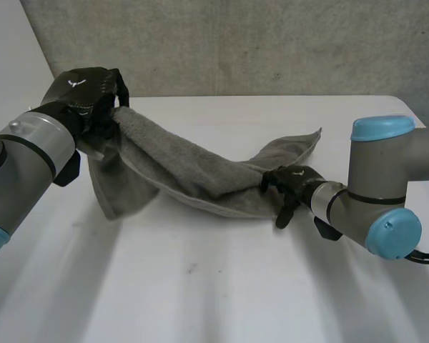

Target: Fold the towel.

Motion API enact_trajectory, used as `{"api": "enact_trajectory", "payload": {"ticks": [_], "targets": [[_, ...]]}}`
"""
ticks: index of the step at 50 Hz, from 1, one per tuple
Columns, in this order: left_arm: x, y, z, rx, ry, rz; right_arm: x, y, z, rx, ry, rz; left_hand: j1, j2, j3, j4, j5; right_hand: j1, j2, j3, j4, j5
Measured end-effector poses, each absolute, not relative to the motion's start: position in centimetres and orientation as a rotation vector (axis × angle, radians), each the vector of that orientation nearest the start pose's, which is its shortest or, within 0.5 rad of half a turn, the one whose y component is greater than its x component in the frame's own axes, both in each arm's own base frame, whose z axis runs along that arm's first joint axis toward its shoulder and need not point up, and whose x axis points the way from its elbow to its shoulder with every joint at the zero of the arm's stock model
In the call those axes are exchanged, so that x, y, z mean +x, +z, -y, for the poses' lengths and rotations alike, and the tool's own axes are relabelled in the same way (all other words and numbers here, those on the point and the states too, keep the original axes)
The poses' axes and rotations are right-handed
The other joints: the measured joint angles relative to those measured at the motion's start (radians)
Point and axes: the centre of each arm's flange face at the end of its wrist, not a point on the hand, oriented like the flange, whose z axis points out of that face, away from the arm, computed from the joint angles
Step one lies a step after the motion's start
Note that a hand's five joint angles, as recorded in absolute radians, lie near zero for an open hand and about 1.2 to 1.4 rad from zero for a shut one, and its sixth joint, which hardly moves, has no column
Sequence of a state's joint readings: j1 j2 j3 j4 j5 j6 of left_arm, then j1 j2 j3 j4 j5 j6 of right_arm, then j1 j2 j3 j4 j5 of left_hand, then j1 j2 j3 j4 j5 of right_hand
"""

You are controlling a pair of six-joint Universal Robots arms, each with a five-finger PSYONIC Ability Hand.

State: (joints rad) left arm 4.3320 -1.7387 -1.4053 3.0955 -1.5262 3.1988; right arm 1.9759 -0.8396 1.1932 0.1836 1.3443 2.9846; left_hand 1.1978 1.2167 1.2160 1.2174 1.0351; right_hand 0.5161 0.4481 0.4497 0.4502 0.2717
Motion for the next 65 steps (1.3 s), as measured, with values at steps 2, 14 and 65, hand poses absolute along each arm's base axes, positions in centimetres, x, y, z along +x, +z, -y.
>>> {"api": "enact_trajectory", "payload": {"ticks": [2,14,65], "targets": [[-25.2,30.2,26.8,0.588,-2.322,-2.406,29.5,13.7,30.3,-0.840,-1.347,-2.337,0.000,0.000,0.000,0.000,0.000,0.010,0.009,0.010,0.009,0.008],[-25.1,29.9,27.0,0.582,-2.309,-2.415,29.9,13.1,30.3,-0.844,-1.380,-2.287,0.000,0.000,0.000,0.000,0.000,0.141,0.126,0.125,0.124,0.120],[-24.7,28.6,26.4,0.600,-2.180,-2.506,25.3,28.7,31.5,-0.835,-1.877,-2.078,0.000,0.000,0.000,0.000,0.000,0.867,0.768,0.761,0.765,0.759]]}}
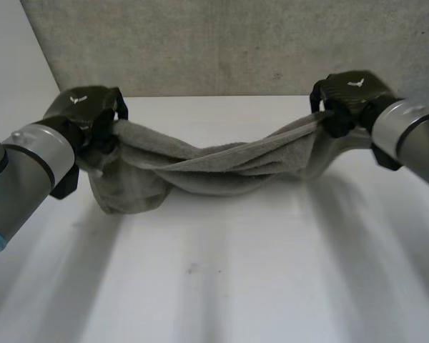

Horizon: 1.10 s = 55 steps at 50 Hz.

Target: Fold the towel.

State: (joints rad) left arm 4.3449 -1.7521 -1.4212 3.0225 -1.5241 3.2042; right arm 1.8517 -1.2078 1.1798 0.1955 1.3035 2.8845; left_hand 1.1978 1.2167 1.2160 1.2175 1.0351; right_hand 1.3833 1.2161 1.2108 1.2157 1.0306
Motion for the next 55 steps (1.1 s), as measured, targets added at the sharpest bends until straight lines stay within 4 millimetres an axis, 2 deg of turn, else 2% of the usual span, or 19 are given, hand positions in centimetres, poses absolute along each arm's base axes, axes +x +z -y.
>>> {"api": "enact_trajectory", "payload": {"ticks": [1,6,9,13,19,24,26,28,31,33,34,38,41,44,45,48,53,54,55], "targets": [[-24.6,28.4,26.1,0.608,-2.138,-2.535,24.8,29.9,30.6,-0.905,-1.904,-2.079,0.000,0.000,0.000,0.000,0.000,0.000,0.000,0.001,0.000,0.000],[-24.2,27.0,25.2,0.638,-1.951,-2.655,24.1,32.0,28.1,-1.103,-1.925,-2.101,0.000,0.000,0.000,0.000,0.000,0.000,0.000,0.001,0.000,0.000],[-24.1,26.1,25.0,0.654,-1.856,-2.708,23.9,32.1,27.3,-1.183,-1.901,-2.124,0.000,0.000,0.000,0.000,0.000,0.000,0.000,0.001,0.000,0.000],[-24.1,24.1,24.8,0.701,-1.669,-2.786,23.8,31.0,26.6,-1.322,-1.795,-2.195,0.000,0.000,0.000,0.000,0.000,0.000,0.000,0.001,0.000,0.001],[-24.5,22.1,25.9,0.816,-1.556,-2.765,24.3,28.2,28.5,-1.416,-1.667,-2.273,0.000,0.000,0.000,0.000,0.000,0.000,0.000,0.001,0.000,0.001],[-25.5,22.2,28.3,0.891,-1.617,-2.669,25.3,27.1,31.8,-1.406,-1.731,-2.257,0.000,0.000,0.000,0.000,0.000,0.000,0.000,0.004,0.000,0.001],[-26.2,23.1,29.9,0.900,-1.702,-2.604,25.9,27.5,33.6,-1.377,-1.833,-2.212,0.000,0.000,0.000,0.000,0.000,0.000,0.000,0.004,0.000,0.001],[-27.1,25.2,32.0,0.882,-1.860,-2.498,26.6,28.9,35.5,-1.319,-1.990,-2.130,0.000,0.000,0.000,0.000,0.000,0.000,0.000,0.004,0.000,0.001],[-28.3,29.9,35.0,0.813,-2.164,-2.272,27.7,34.0,38.4,-1.107,-2.389,-1.862,0.000,0.000,0.001,0.000,0.000,0.002,0.000,0.004,0.000,0.001],[-28.7,32.3,35.9,0.772,-2.301,-2.153,27.9,36.3,39.0,-1.012,-2.523,-1.742,0.000,0.000,0.001,0.000,0.000,0.002,0.000,0.004,0.000,0.001],[-28.9,34.6,36.5,0.726,-2.427,-2.033,27.9,37.6,39.2,-0.959,-2.592,-1.671,0.000,0.000,0.001,0.000,0.000,0.002,0.000,0.004,0.000,0.001],[-28.9,39.5,37.1,0.609,-2.675,-1.782,27.7,43.0,39.1,-0.745,-2.828,-1.360,0.000,0.000,0.001,0.000,0.000,0.003,0.000,0.004,0.000,0.002],[-28.7,41.9,37.0,0.530,-2.807,-1.668,27.5,44.6,38.6,-0.693,-2.873,-1.269,0.000,0.000,0.001,0.000,0.000,0.003,0.000,0.004,0.000,0.002],[-28.5,42.1,37.0,0.501,-2.835,-1.685,27.6,44.0,38.5,-0.725,-2.837,-1.304,0.000,0.000,0.001,0.000,0.000,0.004,0.000,0.004,0.000,0.003],[-28.3,41.4,37.1,0.484,-2.827,-1.748,27.8,42.7,38.5,-0.785,-2.766,-1.378,0.000,0.000,0.001,0.000,0.000,0.005,0.000,0.004,0.000,0.003],[-28.1,40.1,37.5,0.474,-2.786,-1.840,28.1,40.9,38.5,-0.855,-2.676,-1.467,0.000,0.000,0.001,0.000,0.000,0.005,0.000,0.004,0.000,0.004],[-27.3,34.5,38.2,0.488,-2.572,-2.121,28.7,34.8,38.4,-1.033,-2.413,-1.705,0.000,0.000,0.001,0.000,0.000,0.005,0.000,0.004,0.000,0.004],[-27.1,32.2,38.3,0.501,-2.483,-2.210,28.8,32.5,38.2,-1.088,-2.323,-1.779,0.000,0.000,0.001,0.000,0.000,0.005,0.000,0.004,0.000,0.004],[-27.1,32.2,38.3,0.501,-2.483,-2.210,28.8,32.5,38.2,-1.088,-2.323,-1.779,0.000,0.000,0.001,0.000,0.000,0.005,0.000,0.004,0.000,0.004]]}}
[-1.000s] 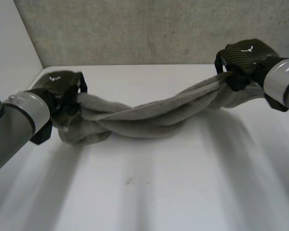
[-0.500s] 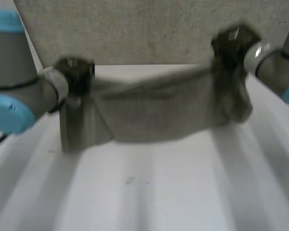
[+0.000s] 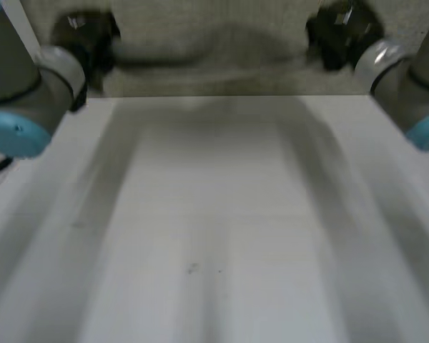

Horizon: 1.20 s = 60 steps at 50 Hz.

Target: Fold the towel.

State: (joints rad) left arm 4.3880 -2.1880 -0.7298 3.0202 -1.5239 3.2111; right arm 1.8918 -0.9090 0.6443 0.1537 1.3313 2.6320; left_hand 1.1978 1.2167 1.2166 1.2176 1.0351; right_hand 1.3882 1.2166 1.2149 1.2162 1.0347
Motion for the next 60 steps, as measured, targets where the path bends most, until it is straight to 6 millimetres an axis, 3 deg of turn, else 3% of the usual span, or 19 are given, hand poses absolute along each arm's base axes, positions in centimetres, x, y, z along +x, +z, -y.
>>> {"api": "enact_trajectory", "payload": {"ticks": [2,4,6,8,9,10,12,16,17,19,20,22,26,28,36,43,50,55,60], "targets": [[-26.9,28.2,38.1,0.528,-2.326,-2.349,29.0,28.7,37.9,-1.170,-2.188,-1.885,0.000,0.000,0.000,0.000,0.000,0.000,0.000,0.000,0.000,0.000],[-26.8,27.1,38.0,0.537,-2.282,-2.383,29.1,27.5,37.7,-1.195,-2.147,-1.915,0.000,0.000,0.000,0.000,0.000,0.000,0.000,0.000,0.000,0.000],[-26.5,23.0,37.6,0.568,-2.121,-2.492,29.1,23.6,37.2,-1.266,-2.010,-2.013,0.000,0.000,0.000,0.000,0.000,0.000,0.000,0.000,0.000,0.000],[-26.3,20.6,37.4,0.592,-2.026,-2.542,29.1,21.9,36.9,-1.292,-1.953,-2.051,0.000,0.000,0.000,0.000,0.000,0.000,0.000,0.000,0.000,0.000],[-26.3,20.6,37.4,0.592,-2.026,-2.542,29.1,21.9,36.9,-1.292,-1.953,-2.051,0.000,0.000,0.000,0.000,0.000,0.000,0.000,0.000,0.000,0.000],[-25.9,17.8,37.0,0.633,-1.905,-2.593,29.0,19.7,36.4,-1.323,-1.868,-2.103,0.000,0.000,0.000,0.000,0.000,0.000,0.000,0.000,0.000,0.000],[-25.5,14.8,36.4,0.697,-1.769,-2.627,28.7,16.6,35.3,-1.361,-1.739,-2.172,0.000,0.000,0.000,0.000,0.000,0.000,0.000,0.000,0.000,0.000],[-25.0,12.8,35.9,0.773,-1.664,-2.624,28.4,15.3,34.4,-1.366,-1.666,-2.207,-0.011,-0.012,-0.012,-0.013,-0.007,0.000,0.000,0.000,0.000,0.000],[-24.9,12.5,35.7,0.794,-1.643,-2.616,28.3,15.3,34.1,-1.364,-1.657,-2.210,-0.082,-0.103,-0.097,-0.098,-0.085,0.000,0.000,0.000,0.000,0.000],[-24.6,12.8,35.6,0.819,-1.636,-2.593,28.1,15.8,33.6,-1.350,-1.653,-2.212,-0.209,-0.232,-0.230,-0.208,-0.193,0.000,0.000,0.000,0.000,0.000],[-24.6,13.0,35.6,0.825,-1.639,-2.585,28.1,16.0,33.4,-1.344,-1.655,-2.210,-0.482,-0.515,-0.506,-0.488,-0.462,0.000,0.000,0.000,0.000,0.000],[-24.4,14.0,35.4,0.834,-1.661,-2.559,28.0,16.9,32.9,-1.322,-1.667,-2.204,-0.693,-0.713,-0.712,-0.701,-0.692,0.000,0.000,0.000,0.000,0.000],[-24.3,15.7,35.0,0.833,-1.707,-2.525,27.8,18.1,32.3,-1.282,-1.685,-2.191,-0.847,-0.870,-0.869,-0.865,-0.853,0.000,0.000,0.000,0.000,0.000],[-24.2,18.0,34.3,0.823,-1.777,-2.483,27.6,19.5,31.6,-1.225,-1.696,-2.174,-0.905,-0.926,-0.925,-0.928,-0.917,0.000,0.000,0.000,0.000,0.000],[-24.0,20.8,30.5,0.842,-1.872,-2.425,27.0,21.1,30.0,-1.088,-1.661,-2.177,-0.922,-0.942,-0.943,-0.943,-0.938,0.000,0.000,0.000,0.000,0.000],[-24.6,20.5,26.1,0.946,-1.890,-2.437,26.8,22.4,29.5,-0.987,-1.666,-2.166,-0.740,-0.759,-0.759,-0.761,-0.754,0.000,0.000,0.000,0.000,0.000],[-25.9,19.5,22.4,1.040,-1.895,-2.517,26.8,24.6,29.1,-0.921,-1.715,-2.117,-0.709,-0.728,-0.728,-0.728,-0.722,0.000,0.000,0.000,0.000,0.000],[-27.1,19.2,21.4,1.029,-1.944,-2.581,26.9,25.3,28.8,-0.889,-1.722,-2.099,-0.711,-0.728,-0.729,-0.730,-0.724,0.000,0.000,0.000,0.000,0.000],[-28.7,18.5,21.7,0.980,-2.030,-2.639,27.1,25.3,28.4,-0.862,-1.697,-2.096,-0.711,-0.729,-0.729,-0.731,-0.724,0.000,0.000,0.000,0.000,0.000]]}}
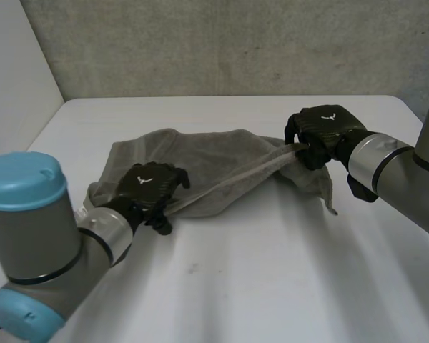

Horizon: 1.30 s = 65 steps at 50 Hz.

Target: Fold the towel.

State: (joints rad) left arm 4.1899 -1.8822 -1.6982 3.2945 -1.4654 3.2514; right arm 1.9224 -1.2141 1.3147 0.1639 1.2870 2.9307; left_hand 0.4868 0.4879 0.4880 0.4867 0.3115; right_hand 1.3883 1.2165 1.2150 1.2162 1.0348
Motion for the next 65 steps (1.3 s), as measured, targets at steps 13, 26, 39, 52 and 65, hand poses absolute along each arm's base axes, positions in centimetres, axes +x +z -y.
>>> {"api": "enact_trajectory", "payload": {"ticks": [13,26,39,52,65], "targets": [[-33.3,15.4,23.6,0.985,-2.072,-2.675,27.5,25.0,27.5,-0.866,-1.666,-2.093,0.029,0.028,0.025,0.027,0.025,0.000,0.000,0.000,0.000,0.000],[-34.3,12.7,24.4,0.846,-2.009,-2.823,27.3,25.5,27.4,-0.862,-1.681,-2.085,0.167,0.164,0.164,0.166,0.161,0.000,0.000,0.000,0.000,0.000],[-30.6,15.0,27.0,0.461,-2.026,-2.646,26.9,26.5,27.6,-0.855,-1.726,-2.065,0.256,0.255,0.255,0.257,0.254,0.000,0.000,0.000,0.000,0.000],[-25.7,17.0,29.3,0.268,-2.022,-2.578,27.0,26.6,27.6,-0.859,-1.729,-2.059,0.456,0.457,0.455,0.457,0.452,0.000,0.000,0.000,0.000,0.000],[-26.5,15.7,27.8,0.465,-1.981,-2.735,27.1,26.5,27.4,-0.863,-1.724,-2.056,0.486,0.485,0.485,0.486,0.487,0.000,0.000,0.000,0.000,0.000]]}}
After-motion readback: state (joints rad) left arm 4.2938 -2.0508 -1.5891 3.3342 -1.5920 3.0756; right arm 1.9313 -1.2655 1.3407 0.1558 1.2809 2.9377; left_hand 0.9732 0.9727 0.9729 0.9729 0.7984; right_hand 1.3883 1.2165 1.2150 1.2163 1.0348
